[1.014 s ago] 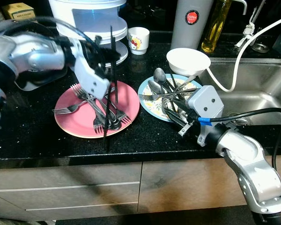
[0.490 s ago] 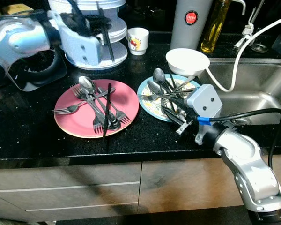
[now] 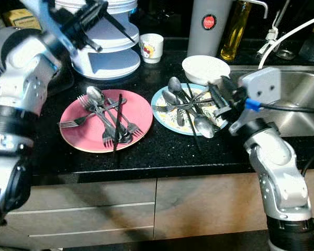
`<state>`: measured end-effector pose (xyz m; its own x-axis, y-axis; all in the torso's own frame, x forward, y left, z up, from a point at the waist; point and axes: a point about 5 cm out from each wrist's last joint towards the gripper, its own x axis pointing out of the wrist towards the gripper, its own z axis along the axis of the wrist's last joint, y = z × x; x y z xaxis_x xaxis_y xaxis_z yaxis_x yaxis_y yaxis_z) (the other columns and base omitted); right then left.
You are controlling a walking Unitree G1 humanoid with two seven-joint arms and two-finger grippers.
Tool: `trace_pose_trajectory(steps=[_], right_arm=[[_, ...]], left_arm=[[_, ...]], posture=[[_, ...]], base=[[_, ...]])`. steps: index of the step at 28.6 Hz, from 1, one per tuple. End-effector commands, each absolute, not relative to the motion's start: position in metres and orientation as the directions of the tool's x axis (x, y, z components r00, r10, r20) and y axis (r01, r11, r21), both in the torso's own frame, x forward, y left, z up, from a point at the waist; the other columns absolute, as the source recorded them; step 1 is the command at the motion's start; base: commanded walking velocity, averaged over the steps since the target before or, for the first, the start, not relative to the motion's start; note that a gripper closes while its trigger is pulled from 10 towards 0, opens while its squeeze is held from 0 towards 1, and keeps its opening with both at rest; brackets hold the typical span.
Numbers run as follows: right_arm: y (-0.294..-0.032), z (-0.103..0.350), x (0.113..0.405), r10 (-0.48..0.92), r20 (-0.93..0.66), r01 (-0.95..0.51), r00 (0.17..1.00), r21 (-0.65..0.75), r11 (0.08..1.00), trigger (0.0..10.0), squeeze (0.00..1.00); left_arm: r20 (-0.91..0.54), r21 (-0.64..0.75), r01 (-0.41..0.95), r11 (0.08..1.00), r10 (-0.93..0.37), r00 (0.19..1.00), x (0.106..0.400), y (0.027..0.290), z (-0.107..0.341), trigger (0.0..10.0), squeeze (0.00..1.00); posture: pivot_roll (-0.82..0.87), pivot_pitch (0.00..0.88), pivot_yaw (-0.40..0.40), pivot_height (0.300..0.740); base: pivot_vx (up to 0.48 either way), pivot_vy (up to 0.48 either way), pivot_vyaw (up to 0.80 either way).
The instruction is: Kitchen organization
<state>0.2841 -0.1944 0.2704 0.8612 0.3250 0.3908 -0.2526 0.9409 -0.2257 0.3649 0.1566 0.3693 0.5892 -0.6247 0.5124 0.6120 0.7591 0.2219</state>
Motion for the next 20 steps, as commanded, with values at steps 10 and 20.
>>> trace_pose_trajectory(steps=[10, 20], right_arm=[[-0.189, 0.268, 0.286, 0.314, 0.402, -0.251, 0.86, -0.204, 0.946, 10.0, 0.0], [-0.184, 0.262, 0.286, 0.338, 0.368, -0.276, 0.866, -0.212, 0.937, 10.0, 0.0]], left_arm=[[0.412, -0.21, 0.678, 0.705, -0.564, 0.715, 0.369, 0.162, 0.356, 10.0, 0.0], [0.197, -0.431, 0.483, 0.762, -0.444, 0.874, 0.374, 0.152, 0.309, 10.0, 0.0]], posture=[[0.01, 0.055, 0.023, 0.74], [0.0, 0.067, 0.006, 0.74]], base=[[0.0, 0.0, 0.0], [0.0, 0.0, 0.0]])
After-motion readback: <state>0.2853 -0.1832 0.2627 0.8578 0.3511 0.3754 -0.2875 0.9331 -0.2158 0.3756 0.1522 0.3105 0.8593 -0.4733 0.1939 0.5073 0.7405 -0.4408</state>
